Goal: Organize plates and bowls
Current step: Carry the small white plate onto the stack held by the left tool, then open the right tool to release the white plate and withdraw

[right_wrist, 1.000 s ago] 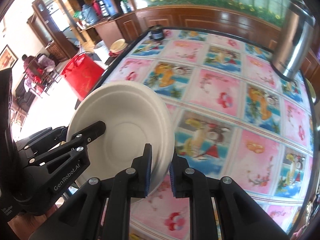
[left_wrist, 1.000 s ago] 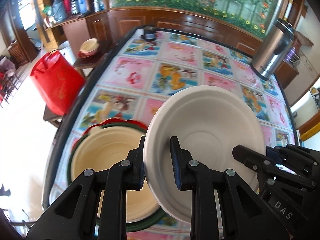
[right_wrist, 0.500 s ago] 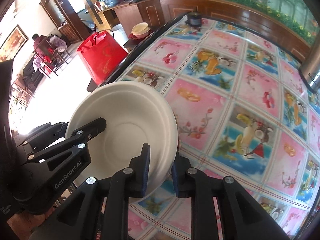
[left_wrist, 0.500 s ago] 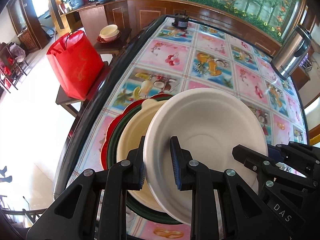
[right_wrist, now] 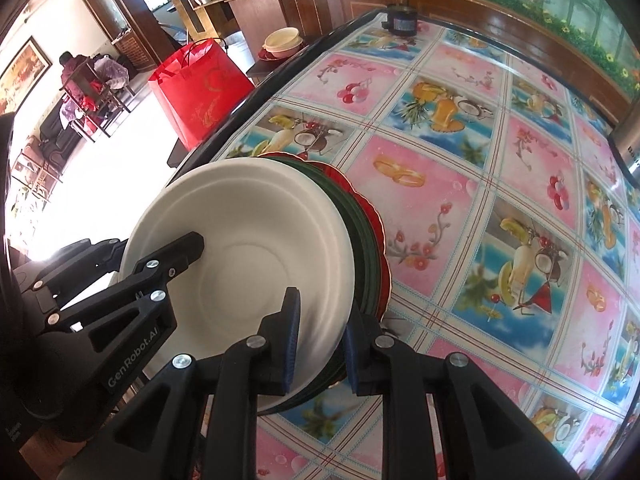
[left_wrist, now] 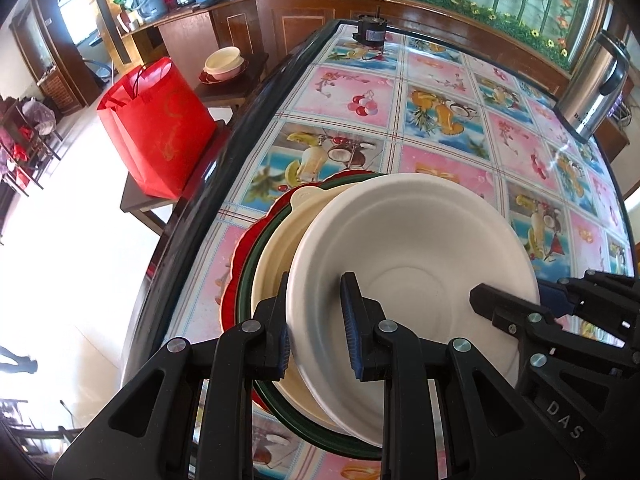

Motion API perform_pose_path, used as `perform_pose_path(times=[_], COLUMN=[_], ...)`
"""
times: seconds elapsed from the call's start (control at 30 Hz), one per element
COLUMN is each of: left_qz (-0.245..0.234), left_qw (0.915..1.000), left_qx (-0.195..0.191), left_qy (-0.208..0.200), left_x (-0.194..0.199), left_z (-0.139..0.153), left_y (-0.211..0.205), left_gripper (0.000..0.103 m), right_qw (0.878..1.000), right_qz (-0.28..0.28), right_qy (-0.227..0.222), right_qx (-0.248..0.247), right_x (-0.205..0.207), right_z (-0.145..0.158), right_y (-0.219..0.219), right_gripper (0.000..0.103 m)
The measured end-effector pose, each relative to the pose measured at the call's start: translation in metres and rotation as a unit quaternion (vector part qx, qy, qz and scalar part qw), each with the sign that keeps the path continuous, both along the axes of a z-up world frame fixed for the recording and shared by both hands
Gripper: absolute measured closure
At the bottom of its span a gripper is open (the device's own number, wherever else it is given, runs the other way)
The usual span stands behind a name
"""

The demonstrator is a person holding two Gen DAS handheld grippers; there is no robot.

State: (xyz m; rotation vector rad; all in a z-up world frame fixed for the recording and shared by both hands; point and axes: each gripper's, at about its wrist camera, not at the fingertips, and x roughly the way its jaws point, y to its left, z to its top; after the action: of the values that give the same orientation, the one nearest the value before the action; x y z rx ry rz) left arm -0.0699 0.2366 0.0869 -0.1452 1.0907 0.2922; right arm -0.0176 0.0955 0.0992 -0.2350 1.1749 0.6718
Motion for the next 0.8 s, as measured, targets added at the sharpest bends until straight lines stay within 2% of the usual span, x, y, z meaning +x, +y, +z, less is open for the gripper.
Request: perform_pose_path(times=[0.17,0.3,0.37,0.43,0.5,0.7,0.8], left_qz=[-0.001,-0.002,-0.004,0.000,0.005,0.010,0.011], left_qw=[0.9999,0.9999,0.9999,0.9998,0.9996,0.9993,0.9988], left_qx=[0.010,0.010,0.011,0.010,0.010,-0.001,-0.002], left_qy=[0.001,0.001,-0.006,-0.015,-0.024,-0.035,-0.047], left_x=[0.002,0.001,-0.001,-0.004,-0.007,-0.010,-0.012], left_z=[0.000,0.004,0.010,0.016,0.023,0.036,0.046], left_y=[0.001,0.002,0.003,0.003,0.005,0.004,0.001], left_gripper=[0.081,0.076,0.067,0.051,0.041,0.041,0.041], right_qw=[1.000,1.000,1.000,1.000,0.999,0.999,0.998], right_qz=[-0.003,-0.010,-0.012,-0.015,-0.021,-0.033,-0.041], right_qy=[-0.012,-0.013,-0.011,-0.011,-0.014,-0.015,-0.015], right_qx=[0.005,0.014,0.019,0.024,0.028,0.038,0.044], right_x=[0.001,0.005,0.006,0.006,0.006,0.003,0.000], right_z=[0.004,0.010,0.013,0.017,0.021,0.027,0.027], right_y=[-0.001,-0.005,-0.009,-0.014,-0.020,-0.030,-0.034], right_gripper=[0.079,0.075,0.074,0.062,0.055,0.045,0.043])
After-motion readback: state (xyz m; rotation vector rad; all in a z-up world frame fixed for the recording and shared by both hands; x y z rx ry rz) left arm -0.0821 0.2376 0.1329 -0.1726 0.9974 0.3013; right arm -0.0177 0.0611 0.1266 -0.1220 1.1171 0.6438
